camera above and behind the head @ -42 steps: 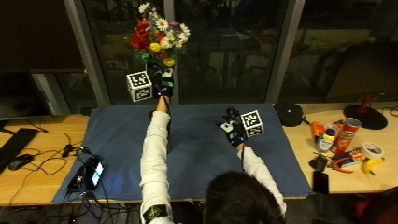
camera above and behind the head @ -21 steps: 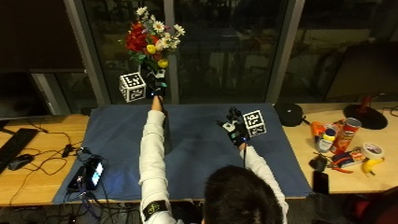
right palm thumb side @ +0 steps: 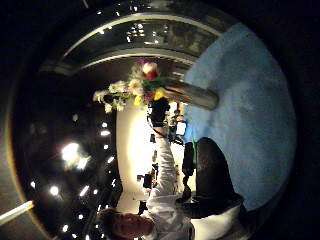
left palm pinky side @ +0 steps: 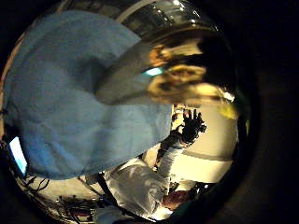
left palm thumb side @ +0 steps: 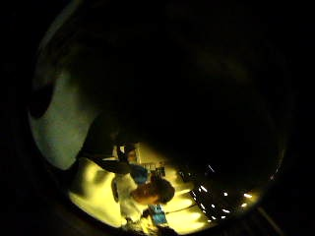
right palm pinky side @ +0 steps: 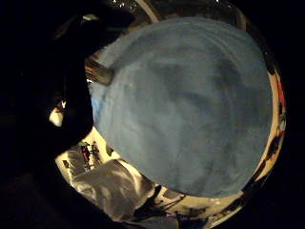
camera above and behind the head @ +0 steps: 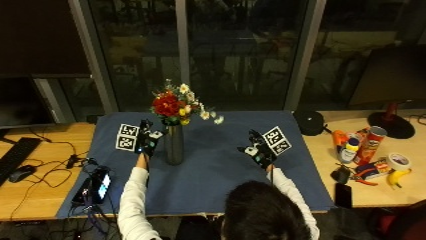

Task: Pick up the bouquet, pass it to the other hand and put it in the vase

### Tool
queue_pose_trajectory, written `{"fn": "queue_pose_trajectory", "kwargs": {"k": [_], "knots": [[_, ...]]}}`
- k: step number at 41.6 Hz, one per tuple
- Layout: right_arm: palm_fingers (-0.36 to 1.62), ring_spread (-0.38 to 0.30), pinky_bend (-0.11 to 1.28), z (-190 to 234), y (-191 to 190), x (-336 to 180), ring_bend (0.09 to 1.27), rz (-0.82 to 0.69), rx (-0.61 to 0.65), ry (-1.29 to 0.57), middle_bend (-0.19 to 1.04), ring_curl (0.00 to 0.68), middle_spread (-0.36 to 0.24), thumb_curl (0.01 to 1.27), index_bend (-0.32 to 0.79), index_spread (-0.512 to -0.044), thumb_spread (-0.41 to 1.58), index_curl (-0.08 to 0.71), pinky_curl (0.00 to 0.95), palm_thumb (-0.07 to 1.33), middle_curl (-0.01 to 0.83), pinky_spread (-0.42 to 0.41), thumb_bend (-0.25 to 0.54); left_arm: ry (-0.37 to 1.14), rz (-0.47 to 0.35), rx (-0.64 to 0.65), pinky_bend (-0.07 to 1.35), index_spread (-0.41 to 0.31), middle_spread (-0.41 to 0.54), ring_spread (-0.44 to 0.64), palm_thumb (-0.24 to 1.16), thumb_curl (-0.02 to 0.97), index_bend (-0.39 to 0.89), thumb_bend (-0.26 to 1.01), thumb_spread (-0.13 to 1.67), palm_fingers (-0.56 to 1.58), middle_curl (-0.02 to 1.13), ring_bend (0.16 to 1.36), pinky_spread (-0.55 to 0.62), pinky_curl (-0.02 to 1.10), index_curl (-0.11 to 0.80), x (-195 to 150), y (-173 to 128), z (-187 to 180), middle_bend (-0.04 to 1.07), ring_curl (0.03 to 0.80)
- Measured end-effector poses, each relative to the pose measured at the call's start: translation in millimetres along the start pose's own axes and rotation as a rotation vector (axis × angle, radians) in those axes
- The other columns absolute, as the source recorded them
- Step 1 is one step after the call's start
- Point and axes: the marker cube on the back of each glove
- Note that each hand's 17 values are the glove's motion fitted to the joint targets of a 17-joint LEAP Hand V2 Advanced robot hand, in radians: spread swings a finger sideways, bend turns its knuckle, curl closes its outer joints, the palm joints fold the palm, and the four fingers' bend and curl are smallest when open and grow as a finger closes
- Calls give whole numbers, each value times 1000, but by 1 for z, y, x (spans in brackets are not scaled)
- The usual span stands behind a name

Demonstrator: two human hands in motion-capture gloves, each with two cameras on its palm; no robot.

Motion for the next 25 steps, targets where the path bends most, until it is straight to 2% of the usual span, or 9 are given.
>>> {"fn": "queue_pose_trajectory", "kwargs": {"k": [3, 6, 8, 10, 15, 19, 25], "knots": [[24, 116, 866, -2, 11, 11, 626, 1, -37, -10, 184, 293, 56, 495, 143, -325, 993, 163, 339, 701, 312, 249, -24, -6, 1, -2, 272, 134, 254, 281, 613, 608, -24, -38, 794, -221, 374, 425, 322, 425, 269, -15, 26, -5, 122, 403], [28, 123, 855, -8, 16, 27, 615, 81, 9, 68, 183, 289, 57, 494, 138, -326, 996, 170, 337, 703, 311, 253, -24, 4, 62, -37, 290, 163, 319, 357, 611, 584, -3, -35, 831, -224, 347, 435, 382, 410, 227, -22, 35, -9, 137, 381], [29, 126, 846, -14, 18, 33, 611, 96, 42, 105, 178, 285, 58, 493, 136, -326, 997, 174, 333, 703, 308, 253, -24, -6, 64, -38, 296, 166, 348, 396, 612, 569, 12, -33, 850, -229, 333, 446, 411, 403, 207, -26, 36, -13, 138, 375], [32, 129, 843, -21, 21, 38, 607, 92, 56, 114, 177, 283, 59, 493, 133, -326, 998, 177, 331, 703, 305, 254, -24, -16, 27, -47, 301, 175, 372, 427, 608, 555, 20, -35, 866, -229, 322, 454, 430, 399, 188, -38, 23, -17, 144, 370], [45, 133, 830, -27, 18, 48, 595, -45, 60, 84, 177, 279, 60, 494, 137, -325, 1002, 186, 329, 709, 301, 256, -23, -70, -30, -59, 303, 180, 405, 481, 569, 513, 33, -48, 895, -217, 306, 466, 464, 389, 147, -42, 5, -28, 162, 362], [48, 135, 813, -28, 11, 54, 589, 50, 109, 138, 180, 278, 60, 494, 136, -325, 1003, 193, 328, 710, 300, 258, -24, -126, -30, -62, 306, 184, 413, 502, 547, 482, 44, -45, 904, -210, 297, 468, 476, 384, 125, -32, 8, -36, 166, 354], [54, 137, 792, -23, 5, 36, 582, 107, 48, -68, 180, 277, 60, 495, 137, -325, 1005, 201, 326, 716, 297, 259, -22, -192, -28, -89, 299, 187, 420, 525, 549, 453, 49, -32, 912, -200, 288, 479, 482, 375, 98, -35, 22, -36, 172, 346]]}}
